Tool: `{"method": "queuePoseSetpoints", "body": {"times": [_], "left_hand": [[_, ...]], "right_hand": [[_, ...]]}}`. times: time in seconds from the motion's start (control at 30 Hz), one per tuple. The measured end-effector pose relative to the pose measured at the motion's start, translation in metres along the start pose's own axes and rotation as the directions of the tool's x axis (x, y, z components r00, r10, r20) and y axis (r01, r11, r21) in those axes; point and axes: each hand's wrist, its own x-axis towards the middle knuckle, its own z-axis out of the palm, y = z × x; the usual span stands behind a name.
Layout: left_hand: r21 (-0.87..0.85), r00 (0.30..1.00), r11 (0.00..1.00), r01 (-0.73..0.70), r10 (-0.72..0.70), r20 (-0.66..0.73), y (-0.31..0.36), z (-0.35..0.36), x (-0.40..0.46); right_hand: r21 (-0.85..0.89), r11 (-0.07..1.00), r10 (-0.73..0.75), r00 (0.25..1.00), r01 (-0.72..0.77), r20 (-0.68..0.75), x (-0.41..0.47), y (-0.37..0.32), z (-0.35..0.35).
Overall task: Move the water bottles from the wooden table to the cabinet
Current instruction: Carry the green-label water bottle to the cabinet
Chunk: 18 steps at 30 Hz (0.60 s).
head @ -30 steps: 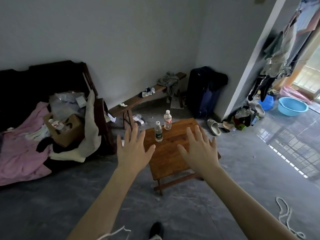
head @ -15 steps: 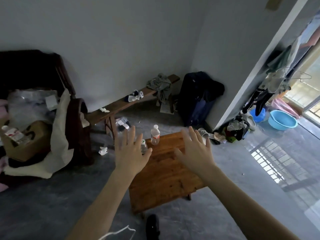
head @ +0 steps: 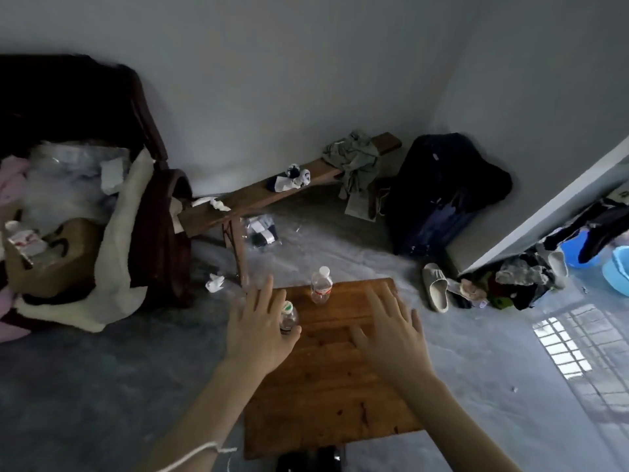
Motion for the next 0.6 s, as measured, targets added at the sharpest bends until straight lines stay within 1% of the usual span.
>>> {"method": "queuePoseSetpoints", "body": {"times": [0.07, 0.17, 0.27, 0.4, 0.5, 0.6], "left_hand": [[-0.018, 0.999, 0.999, 0.043, -0.043, 0.011, 0.001, 0.015, 0.018], [-0.041, 0.99, 0.992, 0.123, -0.12, 0.078, 0.003, 0.045, 0.039], [-0.076, 0.968, 0.976, 0.203, -0.189, 0.164, 0.002, 0.074, 0.057], [-0.126, 0.936, 0.948, 0.294, -0.258, 0.238, 0.003, 0.114, 0.069], [-0.134, 0.913, 0.939, 0.315, -0.262, 0.314, 0.004, 0.15, 0.078], [-0.153, 0.902, 0.936, 0.316, -0.248, 0.353, -0.003, 0.185, 0.092]], "right_hand": [[0.012, 1.0, -0.002, 0.999, 0.002, 0.053, 0.021, 0.011, 0.016], [0.001, 1.0, -0.027, 0.991, 0.027, 0.128, 0.053, 0.025, 0.043], [0.006, 0.998, -0.069, 0.978, 0.069, 0.195, 0.082, 0.032, 0.074], [0.01, 0.991, -0.133, 0.956, 0.135, 0.263, 0.111, 0.045, 0.118], [0.035, 0.99, -0.141, 0.939, 0.137, 0.314, 0.122, 0.054, 0.155], [0.04, 0.991, -0.136, 0.927, 0.13, 0.349, 0.131, 0.06, 0.191]]}}
